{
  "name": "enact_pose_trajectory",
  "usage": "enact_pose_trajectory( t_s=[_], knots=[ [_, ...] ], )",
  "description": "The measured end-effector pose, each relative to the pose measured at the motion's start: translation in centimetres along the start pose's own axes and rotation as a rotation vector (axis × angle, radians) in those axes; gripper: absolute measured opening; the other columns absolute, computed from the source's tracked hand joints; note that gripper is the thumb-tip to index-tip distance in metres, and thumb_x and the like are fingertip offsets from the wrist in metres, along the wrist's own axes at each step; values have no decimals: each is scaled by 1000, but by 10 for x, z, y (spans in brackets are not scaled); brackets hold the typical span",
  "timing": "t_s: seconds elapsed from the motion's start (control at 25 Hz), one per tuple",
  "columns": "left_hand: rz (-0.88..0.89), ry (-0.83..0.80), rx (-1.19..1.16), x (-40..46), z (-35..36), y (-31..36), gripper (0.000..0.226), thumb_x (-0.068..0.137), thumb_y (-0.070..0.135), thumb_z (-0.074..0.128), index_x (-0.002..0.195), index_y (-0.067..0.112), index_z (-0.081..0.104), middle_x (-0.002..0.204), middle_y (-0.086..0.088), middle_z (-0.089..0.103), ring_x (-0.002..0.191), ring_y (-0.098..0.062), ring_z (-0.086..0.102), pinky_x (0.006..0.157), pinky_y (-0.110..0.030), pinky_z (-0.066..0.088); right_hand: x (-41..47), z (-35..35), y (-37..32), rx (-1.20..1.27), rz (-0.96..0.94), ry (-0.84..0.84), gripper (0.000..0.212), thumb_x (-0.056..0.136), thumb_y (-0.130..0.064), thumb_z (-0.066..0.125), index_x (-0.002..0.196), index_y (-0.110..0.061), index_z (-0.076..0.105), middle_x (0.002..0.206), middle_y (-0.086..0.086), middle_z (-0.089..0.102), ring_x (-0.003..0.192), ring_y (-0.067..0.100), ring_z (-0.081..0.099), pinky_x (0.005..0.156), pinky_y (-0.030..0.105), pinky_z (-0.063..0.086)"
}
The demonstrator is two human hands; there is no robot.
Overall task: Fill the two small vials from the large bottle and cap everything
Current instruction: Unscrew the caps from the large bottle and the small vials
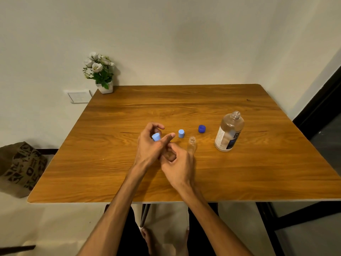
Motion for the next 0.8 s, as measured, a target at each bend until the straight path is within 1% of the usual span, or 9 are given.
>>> enact_pose_trajectory(
  t_s=[0.08, 0.12, 0.16, 0.2, 0.24, 0.4, 0.6, 0.68, 0.8],
  knots=[
    [110, -43, 64, -4, 2, 2, 21, 84, 26, 86, 101, 22, 74, 85, 4, 64, 70, -15, 57, 63, -28, 48, 3, 2, 3, 5, 17, 8, 15, 83, -24, 76, 98, -22, 76, 67, -5, 74, 55, 9, 68, 77, 0, 45],
    [163, -59, 97, -7, 1, 4, 18, 87, 21, 82, 103, 21, 76, 93, 1, 67, 75, -15, 60, 66, -21, 47, 3, 3, 6, 31, 32, 8, 23, 83, -32, 73, 104, -23, 76, 73, -7, 77, 59, 7, 70, 78, 9, 54],
    [188, -75, 111, -8, -2, 3, 18, 87, 16, 78, 104, 20, 78, 99, -1, 69, 79, -13, 60, 69, -17, 45, 4, 5, 9, 58, 47, 7, 31, 82, -39, 72, 110, -25, 76, 81, -8, 79, 64, 5, 73, 75, 24, 62],
    [178, -89, 105, -7, -5, 1, 21, 85, 13, 73, 105, 18, 78, 102, -3, 69, 80, -10, 59, 69, -15, 45, 4, 6, 12, 68, 60, 8, 35, 83, -40, 75, 115, -26, 75, 89, -9, 80, 68, 4, 74, 72, 34, 65],
    [151, -95, 79, -5, -8, -1, 22, 83, 10, 71, 103, 17, 79, 103, -6, 70, 78, -8, 58, 69, -15, 45, 4, 7, 14, 64, 64, 12, 37, 84, -38, 79, 118, -25, 75, 94, -9, 81, 70, 4, 75, 71, 37, 65],
    [78, 46, 34, 5, -11, -2, 16, 78, 13, 91, 87, 16, 78, 84, -5, 69, 68, -8, 55, 63, -23, 47, 7, 3, 15, 14, 53, 81, 35, 83, -33, 86, 116, -26, 76, 103, -12, 81, 68, 1, 74, 67, 32, 64],
    [-18, 243, 32, 17, 2, 1, 33, 74, 25, 93, 70, 13, 63, 60, 1, 54, 54, -7, 43, 52, -27, 39, 14, -4, 10, -15, 59, 115, 30, 83, -31, 86, 111, -22, 79, 96, -11, 81, 68, 0, 73, 60, 13, 55],
    [-28, 307, -2, 19, 7, 4, 35, 76, 25, 90, 68, 14, 58, 59, 2, 51, 52, -6, 41, 53, -28, 38, 14, -5, 10, -21, 55, 116, 28, 82, -28, 86, 108, -21, 79, 95, -10, 81, 73, 1, 74, 63, 15, 57],
    [8, 420, -49, 30, 2, 6, 32, 79, 27, 86, 71, 13, 59, 61, 4, 51, 53, -3, 39, 54, -28, 37, 6, 1, 18, -30, 88, 70, 27, 81, -30, 89, 104, -22, 77, 93, -10, 80, 74, 3, 74, 64, 27, 63]
  ],
)
Point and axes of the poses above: each hand's wrist, its own x-axis towards the middle knuckle, its own z-axis out of the palm, y = z × x, the point moved 4 cm from there along x, towards the middle knuckle
